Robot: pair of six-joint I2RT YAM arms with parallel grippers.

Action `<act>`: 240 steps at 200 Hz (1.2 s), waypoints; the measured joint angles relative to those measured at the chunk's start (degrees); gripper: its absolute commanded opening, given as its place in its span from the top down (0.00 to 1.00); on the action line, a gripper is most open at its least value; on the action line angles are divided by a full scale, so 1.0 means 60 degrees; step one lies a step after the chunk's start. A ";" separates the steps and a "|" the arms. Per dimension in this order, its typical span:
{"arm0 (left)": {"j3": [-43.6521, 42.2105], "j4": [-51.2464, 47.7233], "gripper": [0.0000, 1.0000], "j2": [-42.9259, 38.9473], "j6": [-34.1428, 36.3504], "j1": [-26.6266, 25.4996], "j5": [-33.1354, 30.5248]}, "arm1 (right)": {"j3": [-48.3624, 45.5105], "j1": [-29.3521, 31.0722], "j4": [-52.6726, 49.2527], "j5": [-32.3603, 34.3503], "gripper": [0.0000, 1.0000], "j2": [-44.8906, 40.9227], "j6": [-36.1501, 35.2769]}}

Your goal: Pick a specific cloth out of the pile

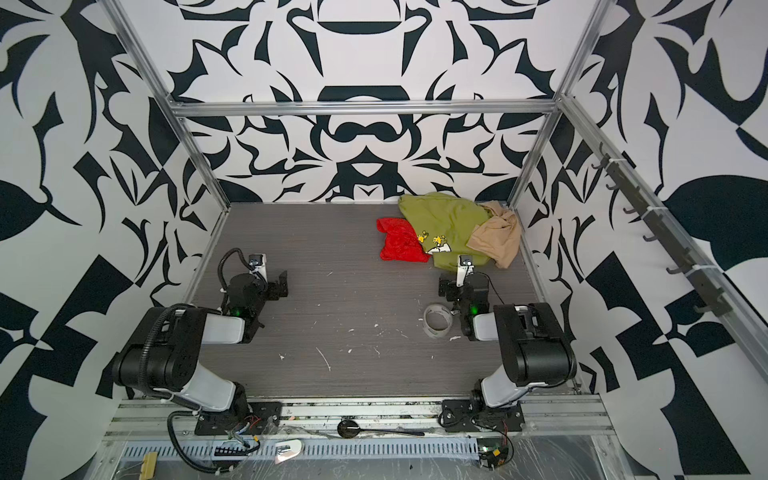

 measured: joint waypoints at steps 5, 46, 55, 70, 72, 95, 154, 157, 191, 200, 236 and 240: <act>0.0000 0.0000 0.01 0.0000 0.0000 0.0000 0.0000 | 0.0000 -0.0015 0.0000 -0.0033 0.01 0.0000 0.0000; 0.0000 0.0000 0.01 0.0000 0.0000 0.0000 0.0004 | 0.0000 -0.0058 0.0004 -0.0219 0.01 0.0000 0.0000; 0.0000 0.0000 0.01 0.0000 0.0000 0.0000 0.0004 | 0.0000 -0.0058 0.0004 -0.0240 0.01 0.0000 0.0000; 0.0000 0.0000 0.01 0.0000 0.0000 0.0000 0.0004 | 0.0000 -0.0055 0.0004 -0.0251 0.01 0.0000 0.0000; 0.0000 0.0000 0.01 0.0000 0.0000 0.0000 0.0000 | 0.0000 -0.0058 0.0004 -0.0251 0.01 0.0000 0.0000; 0.0000 -0.0004 0.01 0.0000 0.0000 0.0000 0.0004 | 0.0000 -0.0058 0.0004 -0.0255 0.01 0.0000 0.0000; 0.0000 -0.0004 0.01 0.0000 0.0000 0.0000 0.0004 | 0.0000 -0.0098 0.0007 -0.0284 0.01 0.0000 0.0000; 0.0000 -0.0004 0.01 0.0000 0.0000 0.0000 0.0004 | 0.0000 -0.0098 0.0007 -0.0284 0.01 0.0000 0.0000; 0.0000 -0.0004 0.01 0.0000 0.0000 0.0000 0.0004 | 0.0000 -0.0098 0.0015 -0.0299 0.01 0.0000 -0.0004; 0.0000 -0.0004 0.01 0.0000 0.0000 0.0000 0.0004 | 0.0000 -0.0098 0.0015 -0.0317 0.01 0.0000 0.0000; 0.0000 -0.0004 0.01 0.0000 0.0000 0.0000 0.0004 | 0.0000 -0.0098 0.0015 -0.0313 0.01 0.0000 0.0004; 0.0000 -0.0004 0.01 0.0000 0.0000 0.0000 0.0004 | 0.0000 -0.0098 0.0018 -0.0313 0.01 0.0000 0.0007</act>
